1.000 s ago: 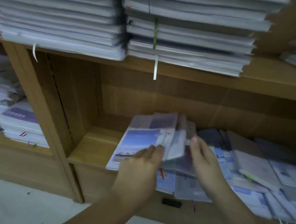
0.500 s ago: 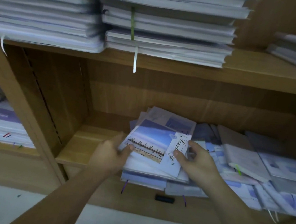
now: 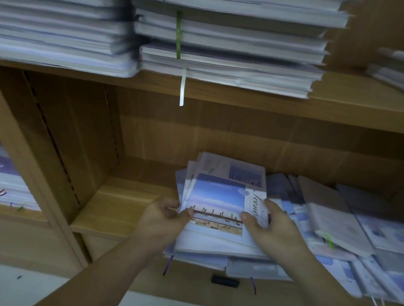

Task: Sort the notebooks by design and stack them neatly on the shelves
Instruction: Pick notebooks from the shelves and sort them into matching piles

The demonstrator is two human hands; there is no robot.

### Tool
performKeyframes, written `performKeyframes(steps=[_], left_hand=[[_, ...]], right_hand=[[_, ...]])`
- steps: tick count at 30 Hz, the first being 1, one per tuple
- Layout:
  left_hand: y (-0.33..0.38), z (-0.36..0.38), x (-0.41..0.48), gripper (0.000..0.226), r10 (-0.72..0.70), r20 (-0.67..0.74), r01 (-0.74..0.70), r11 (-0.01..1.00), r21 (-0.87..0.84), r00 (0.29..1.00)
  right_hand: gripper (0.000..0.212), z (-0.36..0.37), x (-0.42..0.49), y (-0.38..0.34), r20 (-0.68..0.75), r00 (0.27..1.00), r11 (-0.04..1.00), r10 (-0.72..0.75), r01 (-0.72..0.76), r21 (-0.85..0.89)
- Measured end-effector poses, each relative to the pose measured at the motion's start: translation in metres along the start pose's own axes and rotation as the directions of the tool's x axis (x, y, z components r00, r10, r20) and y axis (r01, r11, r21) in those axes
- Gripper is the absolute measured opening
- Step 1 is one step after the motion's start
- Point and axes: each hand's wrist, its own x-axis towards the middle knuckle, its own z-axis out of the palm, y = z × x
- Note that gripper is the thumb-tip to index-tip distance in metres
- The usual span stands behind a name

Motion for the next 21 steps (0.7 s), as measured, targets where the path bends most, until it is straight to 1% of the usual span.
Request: performKeyframes(steps=[3, 4, 5, 7, 9, 10, 12, 15, 18, 21], left_hand=[[0.008, 0.002, -0.001, 0.056, -0.054, 0.054, 0.056, 0.998, -0.04, 0.997], [0.01, 0.001, -0.002, 0.052, -0.069, 0.101, 0.076, 0.995, -0.067, 0.993], [0.012, 0.001, -0.004, 0.042, -0.085, 0.167, 0.101, 0.991, -0.087, 0.982], [0.008, 0.001, -0.01, 0.03, -0.109, 0.293, 0.14, 0.986, -0.088, 0.95], [0.001, 0.002, -0.014, 0.029, -0.102, 0.352, 0.108, 0.994, 0.003, 0.931], [-0.002, 0.001, -0.015, 0.03, -0.092, 0.368, 0.082, 0.996, 0.043, 0.925], [-0.003, 0.0, -0.017, 0.029, -0.07, 0.381, 0.059, 0.997, 0.038, 0.922], [0.002, -0.002, -0.02, 0.025, -0.024, 0.381, 0.049, 0.997, -0.057, 0.924], [0.004, -0.003, -0.028, 0.026, 0.009, 0.366, 0.042, 0.99, -0.131, 0.93], [0.003, -0.002, -0.037, 0.027, 0.027, 0.379, 0.052, 0.979, -0.197, 0.925]], right_hand=[[0.076, -0.003, 0.001, 0.0, -0.009, 1.0, 1.0, 0.028, -0.028, 0.009], [0.075, -0.006, 0.001, -0.001, -0.001, 0.999, 0.999, 0.044, -0.044, 0.026], [0.073, -0.009, 0.0, -0.002, 0.013, 0.998, 0.998, 0.054, -0.054, 0.031], [0.072, -0.013, -0.001, 0.0, 0.042, 0.998, 0.999, 0.047, -0.046, -0.007], [0.071, -0.016, -0.004, 0.003, 0.062, 0.997, 0.999, 0.039, -0.036, -0.039], [0.072, -0.017, -0.005, 0.003, 0.068, 0.997, 0.999, 0.043, -0.041, -0.032], [0.076, -0.017, -0.008, 0.002, 0.076, 0.995, 0.998, 0.064, -0.064, -0.006], [0.077, -0.018, -0.01, -0.001, 0.082, 0.99, 0.992, 0.114, -0.119, 0.053], [0.074, -0.025, -0.016, -0.004, 0.116, 0.986, 0.985, 0.123, -0.136, 0.106], [0.075, -0.037, -0.022, -0.005, 0.088, 0.986, 0.983, 0.143, -0.152, 0.106]])
